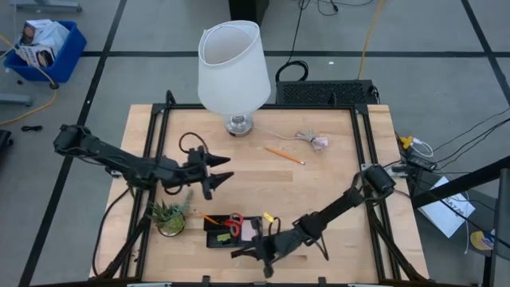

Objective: Pick and place office supplies into organizer
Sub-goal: Put the black paper clip into the black desk organizer

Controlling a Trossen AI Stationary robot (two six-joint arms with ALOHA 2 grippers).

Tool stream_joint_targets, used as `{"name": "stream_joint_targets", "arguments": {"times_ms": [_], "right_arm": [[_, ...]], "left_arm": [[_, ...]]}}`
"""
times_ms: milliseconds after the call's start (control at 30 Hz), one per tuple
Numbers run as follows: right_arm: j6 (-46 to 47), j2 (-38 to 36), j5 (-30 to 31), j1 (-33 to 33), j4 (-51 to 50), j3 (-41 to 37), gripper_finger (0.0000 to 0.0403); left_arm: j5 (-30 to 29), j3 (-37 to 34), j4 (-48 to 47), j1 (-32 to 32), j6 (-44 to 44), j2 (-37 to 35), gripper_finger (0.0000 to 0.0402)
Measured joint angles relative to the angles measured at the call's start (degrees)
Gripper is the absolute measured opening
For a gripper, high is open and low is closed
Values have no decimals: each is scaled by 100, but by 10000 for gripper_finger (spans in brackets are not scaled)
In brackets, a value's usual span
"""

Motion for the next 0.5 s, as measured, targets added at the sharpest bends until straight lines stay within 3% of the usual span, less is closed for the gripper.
{"name": "stream_joint_targets", "arguments": {"times_ms": [233,500], "right_arm": [[90,351,171,-172,-12,202,0],[-48,348,410,-208,54,205,0]], "left_arm": [[0,0,-119,-67,213,-620,273],[4,0,-436,-119,215,-788,273]]}}
